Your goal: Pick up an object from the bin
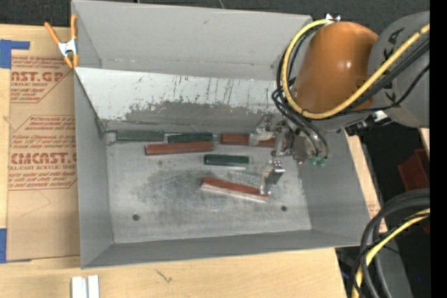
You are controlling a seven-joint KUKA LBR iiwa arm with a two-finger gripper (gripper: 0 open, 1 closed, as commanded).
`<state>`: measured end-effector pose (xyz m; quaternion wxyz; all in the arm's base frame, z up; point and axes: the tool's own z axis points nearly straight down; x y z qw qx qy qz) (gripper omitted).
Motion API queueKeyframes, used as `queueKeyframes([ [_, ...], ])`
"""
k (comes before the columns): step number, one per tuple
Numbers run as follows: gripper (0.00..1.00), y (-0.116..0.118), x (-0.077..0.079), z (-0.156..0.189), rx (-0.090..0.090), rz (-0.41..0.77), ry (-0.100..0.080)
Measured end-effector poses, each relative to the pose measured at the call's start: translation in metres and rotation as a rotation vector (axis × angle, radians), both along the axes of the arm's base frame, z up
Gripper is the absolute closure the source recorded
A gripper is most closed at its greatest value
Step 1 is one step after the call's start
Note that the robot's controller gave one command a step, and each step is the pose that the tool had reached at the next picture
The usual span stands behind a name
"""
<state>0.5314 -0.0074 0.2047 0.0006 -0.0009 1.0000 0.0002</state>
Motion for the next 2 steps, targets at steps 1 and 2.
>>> queueKeyframes([
  [1,0.0,0.0,0.0,0.0,0.0,0.0,0.0],
  [2,0.0,0.028,0.015,-0.078,0.001,-0.057,-0.005],
])
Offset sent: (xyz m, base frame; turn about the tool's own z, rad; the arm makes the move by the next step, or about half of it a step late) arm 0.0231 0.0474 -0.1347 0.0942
